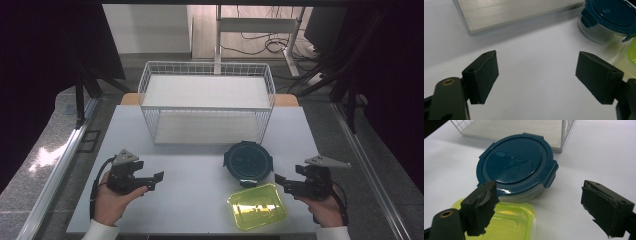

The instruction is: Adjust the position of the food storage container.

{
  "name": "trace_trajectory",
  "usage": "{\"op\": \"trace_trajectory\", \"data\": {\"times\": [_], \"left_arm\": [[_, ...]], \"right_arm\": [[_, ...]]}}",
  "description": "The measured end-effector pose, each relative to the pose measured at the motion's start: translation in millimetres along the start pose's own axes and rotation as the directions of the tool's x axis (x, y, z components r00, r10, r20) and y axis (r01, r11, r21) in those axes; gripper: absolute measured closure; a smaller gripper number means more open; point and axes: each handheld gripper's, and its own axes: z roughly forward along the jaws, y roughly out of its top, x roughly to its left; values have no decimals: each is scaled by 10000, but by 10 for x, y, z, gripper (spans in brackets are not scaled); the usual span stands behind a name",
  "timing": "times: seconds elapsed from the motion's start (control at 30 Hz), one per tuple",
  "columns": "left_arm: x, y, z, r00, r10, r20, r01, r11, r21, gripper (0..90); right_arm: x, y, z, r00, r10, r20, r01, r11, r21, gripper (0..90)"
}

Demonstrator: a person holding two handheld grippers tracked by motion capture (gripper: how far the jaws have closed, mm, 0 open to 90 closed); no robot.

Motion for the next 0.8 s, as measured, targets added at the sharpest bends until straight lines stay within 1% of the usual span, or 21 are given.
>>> {"op": "trace_trajectory", "data": {"times": [0.1, 0.2, 0.3, 0.4, 0.47, 0.53, 0.6, 0.63, 0.67, 0.73, 0.8], "left_arm": [[-13, 12, 2, 10000, 18, -56, -19, 9999, -108, 181], [-25, 18, 17, 10000, 89, -30, -89, 9999, -83, 179], [-31, 20, 21, 10000, 86, -15, -86, 9999, -119, 177], [-40, 23, 9, 9999, 108, 78, -106, 9998, -183, 172], [-56, 5, -30, 9998, 195, 69, -194, 9996, -185, 171], [-61, 8, -79, 9998, 166, 73, -163, 9993, -347, 172], [-63, 19, -100, 9996, 40, 276, -28, 9990, -441, 172], [-63, 19, -100, 9996, 40, 276, -28, 9990, -441, 172], [-77, 18, -95, 9994, 140, 305, -128, 9991, -406, 172], [-84, 15, -68, 9994, 237, 251, -229, 9993, -304, 172], [-70, 15, -35, 9995, 197, 259, -191, 9996, -230, 171]], "right_arm": [[-15, -1, -5, 10000, -52, -49, 51, 10000, -18, 141], [-45, -2, -24, 9999, 65, -157, -66, 9999, -125, 156], [-62, 2, -36, 9997, 116, -212, -118, 9999, -114, 161], [-99, 1, -61, 9994, 279, -226, -278, 9996, 25, 199], [-118, 33, -81, 9989, 448, -151, -449, 9990, -62, 217], [-109, 35, -122, 9991, 398, -119, -400, 9991, -119, 246], [-89, 6, -168, 9995, 321, -67, -320, 9995, 50, 268], [-89, 6, -168, 9995, 321, -67, -320, 9995, 50, 268], [-94, -14, -209, 9994, 360, 14, -360, 9992, 188, 302], [-114, -18, -233, 9990, 442, 45, -443, 9989, 166, 344], [-153, -16, -227, 9988, 495, 51, -496, 9985, 249, 385]]}}
